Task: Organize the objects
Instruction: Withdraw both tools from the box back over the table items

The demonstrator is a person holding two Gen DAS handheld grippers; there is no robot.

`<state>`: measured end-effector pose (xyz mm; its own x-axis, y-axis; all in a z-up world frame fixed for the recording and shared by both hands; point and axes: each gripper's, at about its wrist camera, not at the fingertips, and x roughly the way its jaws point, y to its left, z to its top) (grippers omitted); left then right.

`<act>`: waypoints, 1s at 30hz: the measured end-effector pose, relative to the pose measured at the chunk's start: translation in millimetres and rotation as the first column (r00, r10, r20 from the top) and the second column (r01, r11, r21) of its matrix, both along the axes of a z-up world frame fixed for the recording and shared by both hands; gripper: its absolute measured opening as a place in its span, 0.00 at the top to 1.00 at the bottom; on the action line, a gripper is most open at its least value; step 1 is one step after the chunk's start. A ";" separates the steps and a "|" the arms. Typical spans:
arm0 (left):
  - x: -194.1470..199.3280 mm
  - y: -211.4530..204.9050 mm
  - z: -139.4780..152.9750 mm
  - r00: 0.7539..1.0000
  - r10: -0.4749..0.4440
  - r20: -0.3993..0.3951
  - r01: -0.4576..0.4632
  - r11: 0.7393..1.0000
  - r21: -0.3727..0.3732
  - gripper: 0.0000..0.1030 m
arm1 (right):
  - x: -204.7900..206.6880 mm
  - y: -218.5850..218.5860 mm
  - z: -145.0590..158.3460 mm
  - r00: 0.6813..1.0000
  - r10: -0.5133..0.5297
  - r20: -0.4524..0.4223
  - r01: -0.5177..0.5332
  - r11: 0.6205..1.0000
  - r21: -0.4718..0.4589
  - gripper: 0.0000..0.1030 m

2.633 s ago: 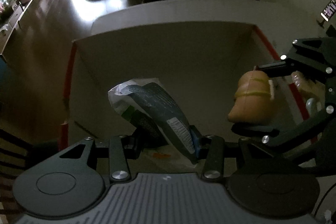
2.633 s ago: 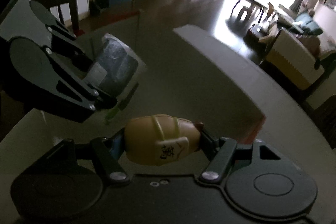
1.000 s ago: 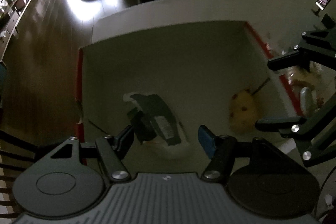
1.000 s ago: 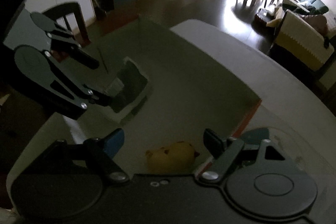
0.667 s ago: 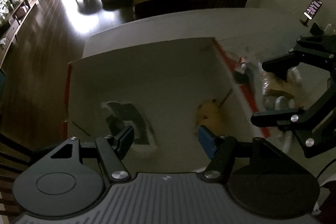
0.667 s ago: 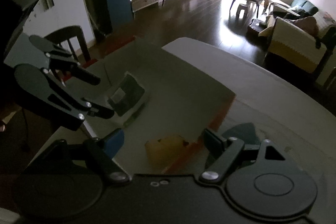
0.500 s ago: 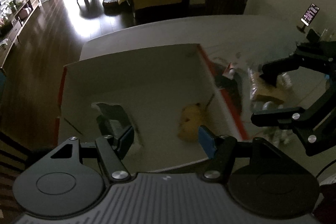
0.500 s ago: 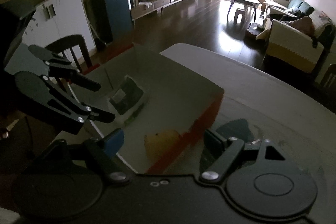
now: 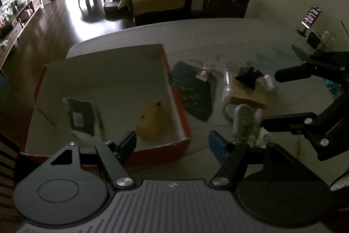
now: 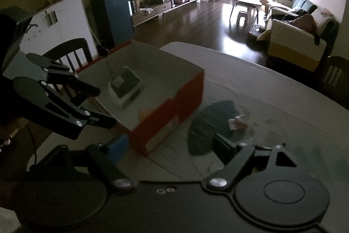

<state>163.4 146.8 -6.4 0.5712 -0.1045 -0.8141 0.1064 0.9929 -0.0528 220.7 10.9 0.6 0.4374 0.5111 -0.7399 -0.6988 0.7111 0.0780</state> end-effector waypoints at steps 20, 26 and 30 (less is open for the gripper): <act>-1.3 -109.0 -43.9 0.996 -0.092 0.011 0.092 0.995 -0.049 0.03 | -37.1 -106.7 -56.7 0.994 -0.104 -0.019 0.101 0.988 -0.120 0.18; -0.7 -141.0 -66.6 0.993 -0.112 0.039 0.114 0.992 -0.053 0.01 | -43.6 -135.0 -80.3 0.987 -0.149 -0.059 0.140 0.981 -0.135 0.18; -1.2 -159.6 -83.3 0.987 -0.153 0.044 0.154 0.987 -0.037 0.01 | -46.8 -148.8 -96.8 0.985 -0.147 -0.091 0.135 0.982 -0.133 0.18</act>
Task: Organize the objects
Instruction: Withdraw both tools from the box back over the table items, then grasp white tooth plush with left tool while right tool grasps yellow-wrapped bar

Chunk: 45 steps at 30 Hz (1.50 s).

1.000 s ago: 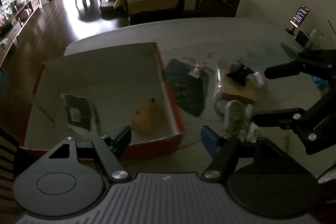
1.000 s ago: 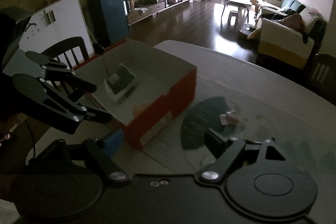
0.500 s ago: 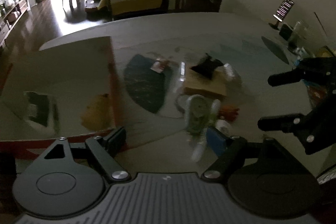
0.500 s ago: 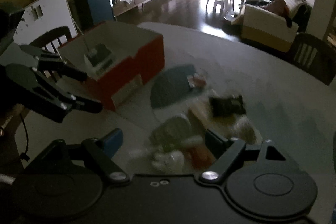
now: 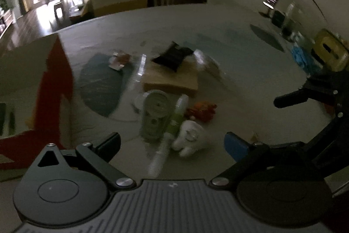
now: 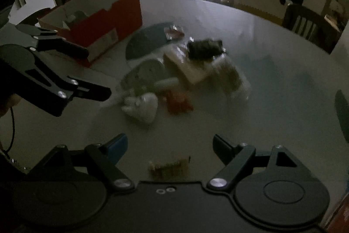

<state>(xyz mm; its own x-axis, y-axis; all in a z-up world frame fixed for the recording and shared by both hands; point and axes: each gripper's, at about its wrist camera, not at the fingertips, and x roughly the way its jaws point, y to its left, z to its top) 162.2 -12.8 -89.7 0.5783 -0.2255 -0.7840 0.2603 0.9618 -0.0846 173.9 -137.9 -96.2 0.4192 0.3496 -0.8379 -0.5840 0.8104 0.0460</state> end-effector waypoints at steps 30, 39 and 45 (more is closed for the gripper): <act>12.8 -61.2 -57.0 0.998 -0.063 0.030 0.062 0.997 0.035 0.03 | -4.3 1.9 -50.5 0.991 0.108 -0.078 -0.111 0.993 -0.034 0.20; 21.2 -65.0 -67.7 0.998 -0.064 -0.004 0.064 0.995 0.074 0.12 | -0.7 7.7 -53.3 0.988 0.135 -0.069 -0.138 0.990 -0.031 0.21; 22.1 -59.9 -69.3 0.999 -0.037 0.006 0.036 0.994 0.105 0.33 | -3.0 6.9 -54.1 0.989 0.142 -0.050 -0.143 0.989 -0.025 0.27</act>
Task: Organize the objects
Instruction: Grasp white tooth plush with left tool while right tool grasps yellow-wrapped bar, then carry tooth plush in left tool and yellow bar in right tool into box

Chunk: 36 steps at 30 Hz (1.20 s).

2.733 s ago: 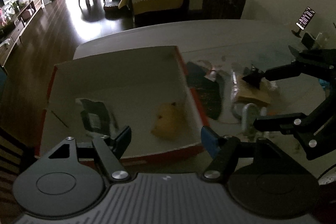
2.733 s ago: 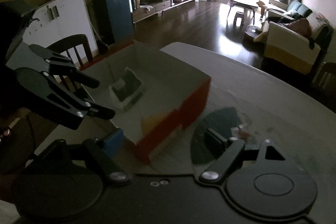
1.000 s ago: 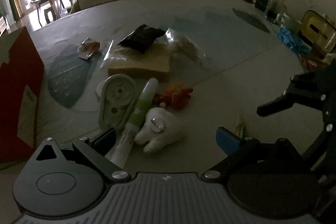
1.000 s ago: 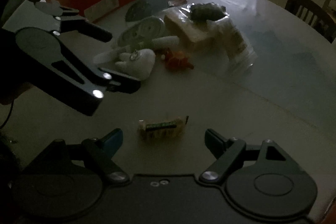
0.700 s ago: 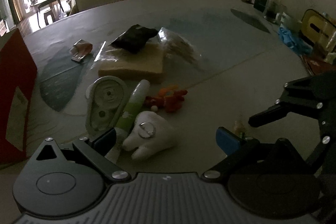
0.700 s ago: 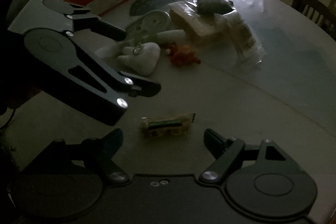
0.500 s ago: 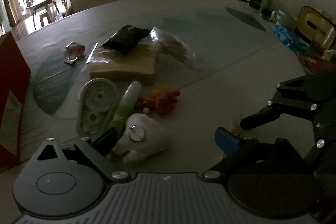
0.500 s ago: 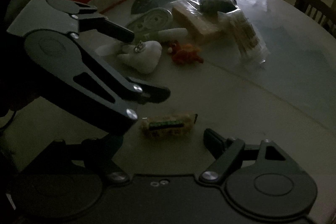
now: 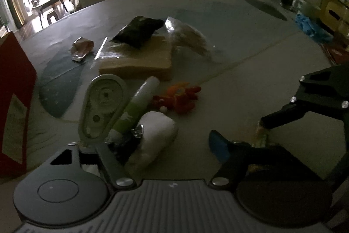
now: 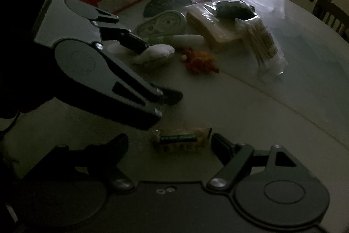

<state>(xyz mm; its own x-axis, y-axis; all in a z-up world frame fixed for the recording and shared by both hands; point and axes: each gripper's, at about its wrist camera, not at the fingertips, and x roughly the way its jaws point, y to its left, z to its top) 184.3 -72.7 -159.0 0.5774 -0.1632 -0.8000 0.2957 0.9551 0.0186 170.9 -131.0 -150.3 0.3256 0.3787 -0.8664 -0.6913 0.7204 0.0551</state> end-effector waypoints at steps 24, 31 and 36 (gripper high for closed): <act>-15.7 39.6 15.0 0.995 0.093 -0.043 -0.097 0.988 -0.124 0.66 | -2.9 -24.6 36.0 0.991 -0.125 0.047 0.121 0.989 0.088 0.51; -30.8 61.3 42.7 0.994 0.110 -0.025 -0.113 0.976 -0.188 0.66 | -2.2 -16.5 57.8 0.987 -0.134 0.083 0.126 0.988 0.093 0.51; -34.4 74.2 59.3 0.993 0.118 -0.023 -0.120 0.971 -0.205 0.66 | 2.6 -1.1 72.6 0.986 -0.133 0.097 0.123 0.987 0.098 0.51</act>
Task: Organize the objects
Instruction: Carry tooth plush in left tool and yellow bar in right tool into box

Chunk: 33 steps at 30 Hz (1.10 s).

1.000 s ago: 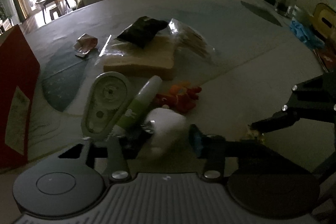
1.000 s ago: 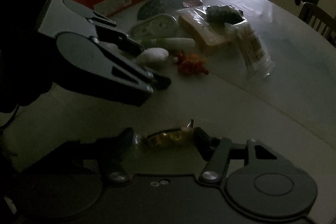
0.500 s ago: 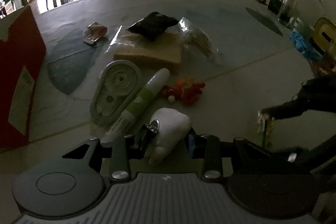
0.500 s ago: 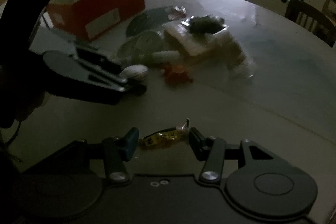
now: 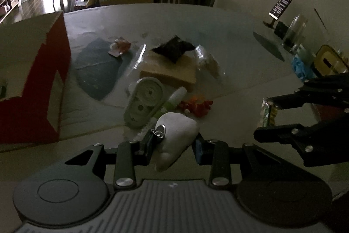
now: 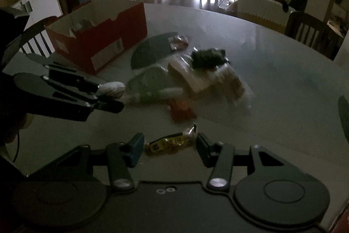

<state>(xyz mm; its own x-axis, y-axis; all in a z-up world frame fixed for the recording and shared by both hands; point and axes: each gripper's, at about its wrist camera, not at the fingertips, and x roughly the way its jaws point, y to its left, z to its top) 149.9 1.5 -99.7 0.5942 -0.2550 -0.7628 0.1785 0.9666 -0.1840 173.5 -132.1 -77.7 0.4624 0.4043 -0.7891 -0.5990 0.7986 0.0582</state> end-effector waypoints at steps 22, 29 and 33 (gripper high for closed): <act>-4.8 113.1 67.7 0.991 0.089 0.099 -0.090 0.996 0.008 0.66 | 37.9 141.5 68.5 0.967 0.219 0.128 -0.218 0.976 -0.024 0.51; 5.5 161.4 77.1 0.985 0.113 0.126 -0.120 0.992 0.045 0.66 | 53.5 200.3 74.2 0.946 0.276 0.169 -0.271 0.961 -0.052 0.51; 15.1 188.2 80.8 0.983 0.113 0.144 -0.126 0.989 0.082 0.66 | 64.4 228.5 73.1 0.944 0.281 0.174 -0.276 0.960 -0.056 0.51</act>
